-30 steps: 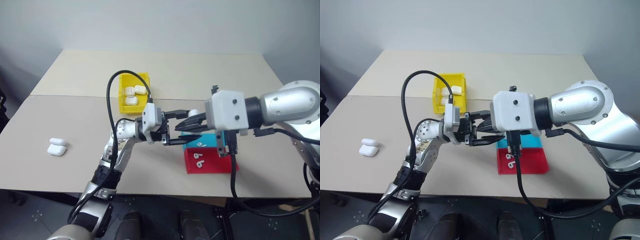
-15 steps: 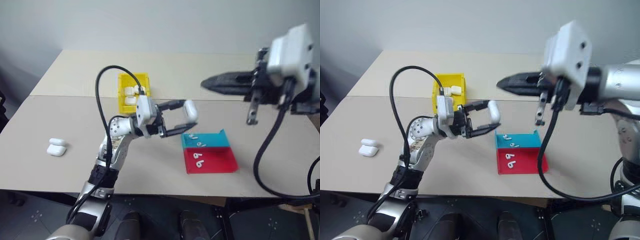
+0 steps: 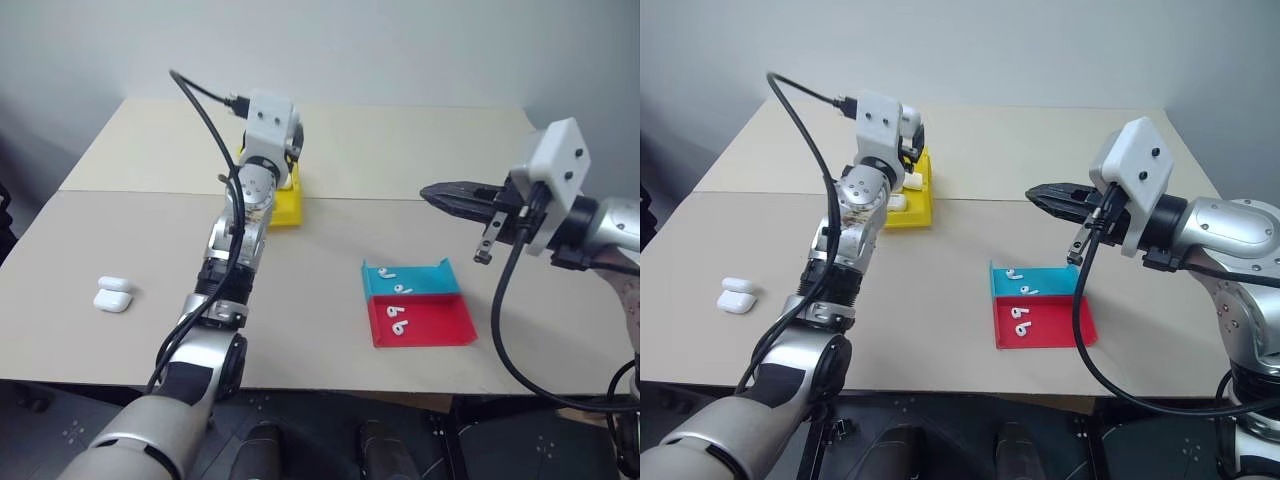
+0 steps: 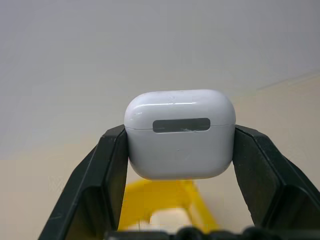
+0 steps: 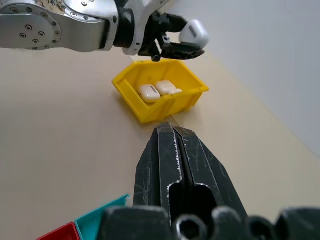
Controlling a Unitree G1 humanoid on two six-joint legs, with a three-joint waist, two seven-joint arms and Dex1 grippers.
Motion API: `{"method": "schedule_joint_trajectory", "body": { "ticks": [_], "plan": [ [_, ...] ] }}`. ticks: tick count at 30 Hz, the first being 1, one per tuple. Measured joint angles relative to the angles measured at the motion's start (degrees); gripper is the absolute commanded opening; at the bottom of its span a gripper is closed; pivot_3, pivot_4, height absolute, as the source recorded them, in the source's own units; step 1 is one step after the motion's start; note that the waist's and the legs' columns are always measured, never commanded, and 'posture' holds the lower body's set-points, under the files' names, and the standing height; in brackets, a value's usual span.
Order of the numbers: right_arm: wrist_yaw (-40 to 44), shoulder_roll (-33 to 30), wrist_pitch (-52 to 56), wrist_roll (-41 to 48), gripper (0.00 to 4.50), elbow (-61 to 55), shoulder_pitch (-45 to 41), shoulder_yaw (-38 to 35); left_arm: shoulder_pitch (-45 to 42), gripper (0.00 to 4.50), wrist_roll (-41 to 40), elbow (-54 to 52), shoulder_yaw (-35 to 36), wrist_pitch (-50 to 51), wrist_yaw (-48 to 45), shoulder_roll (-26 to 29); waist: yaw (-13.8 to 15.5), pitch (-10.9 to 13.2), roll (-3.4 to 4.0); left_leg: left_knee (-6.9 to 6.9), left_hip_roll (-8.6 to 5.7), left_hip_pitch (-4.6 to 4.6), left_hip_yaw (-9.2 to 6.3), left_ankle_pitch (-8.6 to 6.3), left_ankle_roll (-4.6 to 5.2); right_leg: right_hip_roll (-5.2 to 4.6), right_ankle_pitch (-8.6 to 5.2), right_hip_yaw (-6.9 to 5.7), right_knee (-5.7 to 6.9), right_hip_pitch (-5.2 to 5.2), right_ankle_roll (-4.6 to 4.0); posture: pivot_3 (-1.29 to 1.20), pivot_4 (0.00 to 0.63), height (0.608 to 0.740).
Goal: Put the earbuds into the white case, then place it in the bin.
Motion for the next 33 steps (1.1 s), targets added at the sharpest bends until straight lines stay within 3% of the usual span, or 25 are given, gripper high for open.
{"method": "schedule_joint_trajectory", "body": {
  "ticks": [5,10,19,25,29,33],
  "plan": [
    [-1.15,-0.14,0.78,-0.84,0.05,0.00,1.38,0.50,-2.27,2.80,0.13,8.13,0.29,-0.12,1.94,0.45,0.12,0.00,0.00,0.00,-0.01,-0.16,0.00,0.00,0.00,-0.01,0.00,-0.01,0.00,-0.14,0.00,0.00,0.150,0.740],
    [-1.72,-0.68,1.10,-1.44,0.00,-0.95,3.29,0.51,-2.53,4.41,-0.33,13.18,0.24,-0.17,-0.19,0.45,0.10,0.00,0.00,0.00,-0.02,-0.15,0.00,0.01,-0.01,-0.01,0.01,-0.01,0.03,-0.15,0.00,0.00,0.150,0.740],
    [-2.34,-1.06,1.52,-2.81,0.00,-1.20,3.48,0.76,-2.51,4.46,-2.42,13.32,1.58,-5.90,-0.86,0.06,0.08,0.00,0.00,0.00,-0.02,-0.15,0.00,0.01,-0.02,-0.01,0.01,-0.01,0.05,-0.15,0.00,0.00,0.150,0.740],
    [0.23,-2.54,-1.11,-4.70,0.00,-1.23,6.46,0.79,5.11,4.46,-13.63,-3.54,4.64,-5.34,-17.57,2.62,-0.11,-0.01,0.02,-0.01,0.00,-0.13,0.01,0.02,-0.04,-0.01,0.01,0.00,0.08,-0.16,0.00,0.00,0.150,0.740],
    [7.43,-6.12,-6.14,-5.03,0.00,-1.24,13.10,-1.04,18.20,4.46,-19.19,-22.82,2.38,1.01,-31.00,10.51,-0.41,-0.01,0.03,-0.03,0.03,-0.04,0.03,0.03,-0.05,0.00,0.01,0.03,0.14,-0.14,0.00,0.00,0.150,0.740],
    [15.15,-7.74,-12.35,-4.93,0.00,-0.66,20.48,-6.03,32.21,4.46,-29.93,-43.20,3.36,10.14,-43.80,21.54,-0.39,0.00,0.02,-0.03,0.08,0.08,0.06,0.04,-0.06,0.00,0.00,0.03,0.14,-0.02,-0.01,0.00,0.150,0.740]
  ]
}}
